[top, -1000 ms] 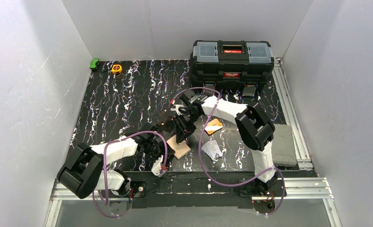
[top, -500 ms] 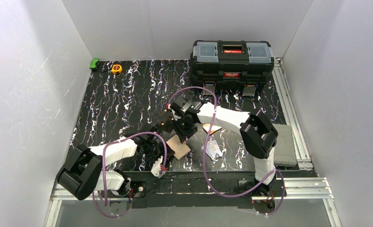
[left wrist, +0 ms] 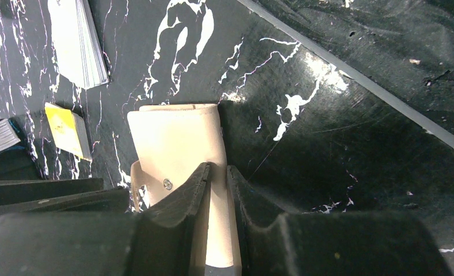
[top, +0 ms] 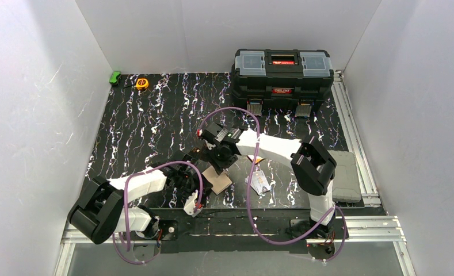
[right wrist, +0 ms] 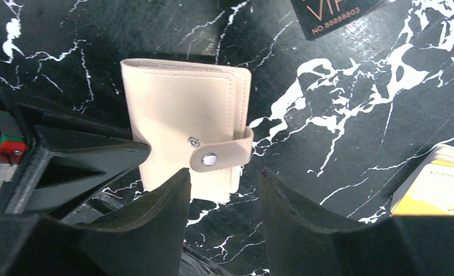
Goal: Put the credit cards into the card holder
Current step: Close the card holder at the center of the board.
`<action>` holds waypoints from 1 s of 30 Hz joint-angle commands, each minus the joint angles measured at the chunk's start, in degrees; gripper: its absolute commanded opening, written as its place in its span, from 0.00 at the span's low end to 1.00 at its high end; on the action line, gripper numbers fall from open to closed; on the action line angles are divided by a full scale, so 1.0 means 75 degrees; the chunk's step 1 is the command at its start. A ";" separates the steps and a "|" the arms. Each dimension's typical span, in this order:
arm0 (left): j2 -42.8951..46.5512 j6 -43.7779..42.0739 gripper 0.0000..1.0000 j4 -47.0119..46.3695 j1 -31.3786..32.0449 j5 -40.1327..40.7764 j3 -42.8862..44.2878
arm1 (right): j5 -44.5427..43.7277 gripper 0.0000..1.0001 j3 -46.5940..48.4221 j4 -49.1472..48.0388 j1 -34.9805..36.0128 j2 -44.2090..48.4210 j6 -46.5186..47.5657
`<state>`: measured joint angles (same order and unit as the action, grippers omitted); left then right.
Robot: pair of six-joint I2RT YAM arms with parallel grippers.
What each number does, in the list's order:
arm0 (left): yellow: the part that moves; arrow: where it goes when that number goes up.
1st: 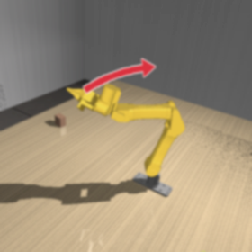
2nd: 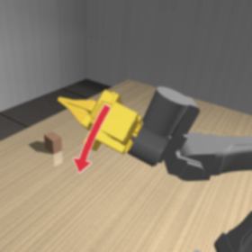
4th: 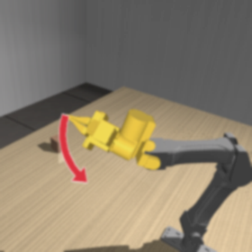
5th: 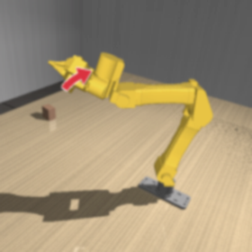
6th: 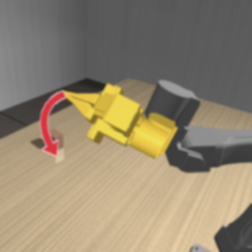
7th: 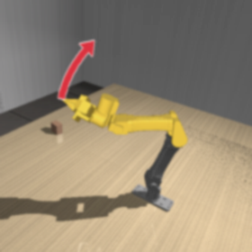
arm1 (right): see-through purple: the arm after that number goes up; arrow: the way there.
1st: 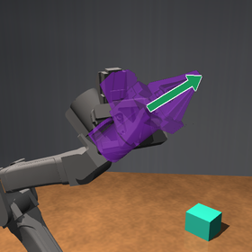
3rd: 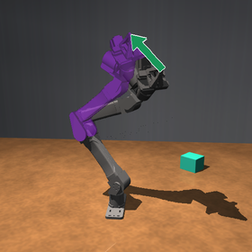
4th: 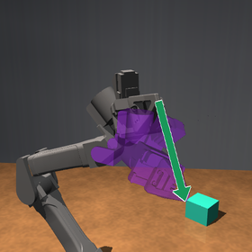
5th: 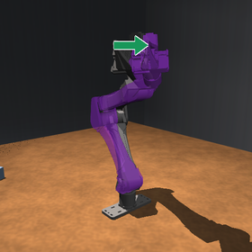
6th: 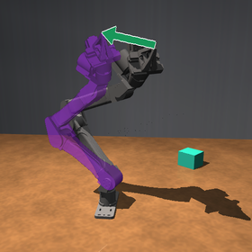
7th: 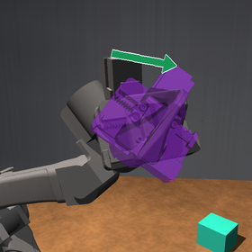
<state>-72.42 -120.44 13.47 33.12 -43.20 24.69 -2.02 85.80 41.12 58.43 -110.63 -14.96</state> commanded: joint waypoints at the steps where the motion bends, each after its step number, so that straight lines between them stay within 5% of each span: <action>1: -0.0032 -0.0791 0.15 0.0560 0.0048 -0.0082 -0.0245 | -0.0018 0.54 0.0347 -0.0148 0.0189 0.0018 0.0065; 12: -0.0070 -0.0803 0.15 0.0524 0.0048 -0.0076 -0.0226 | -0.0083 0.50 0.0581 -0.0022 0.0283 -0.0328 0.0073; 30: -0.0050 -0.0798 0.15 0.0431 0.0039 -0.0074 -0.0274 | -0.0349 0.06 0.0432 -0.0052 0.0284 -0.0133 -0.0089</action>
<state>-72.42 -120.44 13.04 33.12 -43.31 24.47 -3.36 87.94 40.51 60.49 -113.78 -15.09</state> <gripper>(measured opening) 0.149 0.102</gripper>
